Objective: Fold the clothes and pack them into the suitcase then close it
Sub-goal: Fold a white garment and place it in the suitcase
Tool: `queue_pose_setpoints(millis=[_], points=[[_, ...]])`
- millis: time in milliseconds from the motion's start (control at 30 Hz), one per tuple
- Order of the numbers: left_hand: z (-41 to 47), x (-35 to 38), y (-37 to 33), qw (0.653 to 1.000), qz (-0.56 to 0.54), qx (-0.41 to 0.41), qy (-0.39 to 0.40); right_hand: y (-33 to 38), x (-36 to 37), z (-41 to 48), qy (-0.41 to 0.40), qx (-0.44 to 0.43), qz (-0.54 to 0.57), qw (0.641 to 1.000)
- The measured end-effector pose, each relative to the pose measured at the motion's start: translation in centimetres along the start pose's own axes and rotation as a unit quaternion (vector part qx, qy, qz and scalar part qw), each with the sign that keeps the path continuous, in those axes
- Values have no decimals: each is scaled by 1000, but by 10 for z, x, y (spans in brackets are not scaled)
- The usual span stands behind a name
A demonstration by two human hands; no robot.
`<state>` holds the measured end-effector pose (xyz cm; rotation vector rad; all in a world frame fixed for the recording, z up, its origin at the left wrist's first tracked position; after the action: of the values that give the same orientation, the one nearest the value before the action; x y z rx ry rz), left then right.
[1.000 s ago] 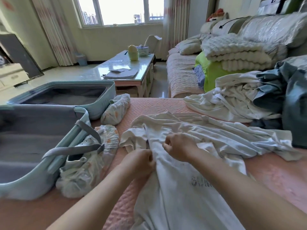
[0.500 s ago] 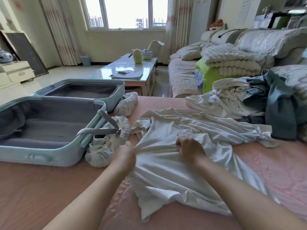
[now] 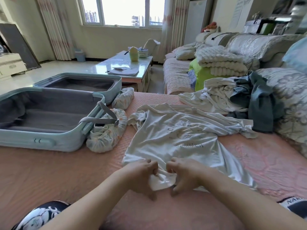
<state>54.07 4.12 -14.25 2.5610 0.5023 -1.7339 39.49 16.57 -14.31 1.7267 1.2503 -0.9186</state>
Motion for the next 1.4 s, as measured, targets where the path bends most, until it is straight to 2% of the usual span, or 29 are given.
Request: queue_pose_setpoints(millis=[67,167,267,333,367,400,467,533,567,600,633,700,767,867,967,1067,1167,1267,1333,1400], points=[[4,4,5,999,-39,10,-29,-2,5,-3,-30,6,13,999],[1,-6,16,969,-233,-13,-81,-11,-8,-10,-111,42,35,992],[-13,-32,37,952,-229,-25,-203,-25,-16,-16,-177,65,124,974],[-24,-50,50,949,-217,-33,-227,-26,-21,-18,-216,45,150,964],[-28,-55,54,954,-215,-46,-204,-22,-23,-18,-214,31,149,965],[-32,-59,56,967,-199,-73,-141,-18,-23,-17,-190,25,146,971],[-36,-49,54,979,-154,-126,53,-6,-16,-14,-103,21,116,988],[-40,-33,48,947,-144,-170,231,-1,-5,-13,-32,21,91,995],[-40,-27,44,932,-154,-185,271,0,-1,-15,-13,23,87,996],[-36,-26,41,931,-157,-188,269,-1,0,-19,1,27,90,996],[-29,-28,37,947,-144,-172,229,-4,0,-23,10,26,100,995],[-15,-40,21,985,-97,-112,86,-11,-4,-31,11,26,87,996],[-3,-48,-9,994,-96,-39,-15,-26,-5,-41,40,53,61,996],[22,-43,-55,992,-116,49,-29,-53,0,-63,110,120,90,983],[51,-28,-100,990,-86,107,-19,-81,4,-86,97,166,99,976],[76,-10,-134,994,-5,111,-5,-105,13,-108,83,200,62,974],[94,-8,-145,990,-15,124,-62,-120,19,-120,3,186,85,979],[107,-24,-135,968,-156,73,-181,-128,15,-128,-115,186,102,970],[113,-34,-131,946,-226,37,-228,-134,11,-134,-178,195,127,956],[114,-37,-135,951,-175,56,-248,-140,9,-138,-210,211,114,948]])
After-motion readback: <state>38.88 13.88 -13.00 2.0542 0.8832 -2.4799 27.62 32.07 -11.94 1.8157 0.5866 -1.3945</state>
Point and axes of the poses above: each hand's wrist, its own z-axis towards the middle knuckle, its own x-axis out of the palm, y = z × x, the point moved 3 cm from there along z, towards the middle knuckle, and after that the axes turned 10 degrees about y, right-handed, at the moved point
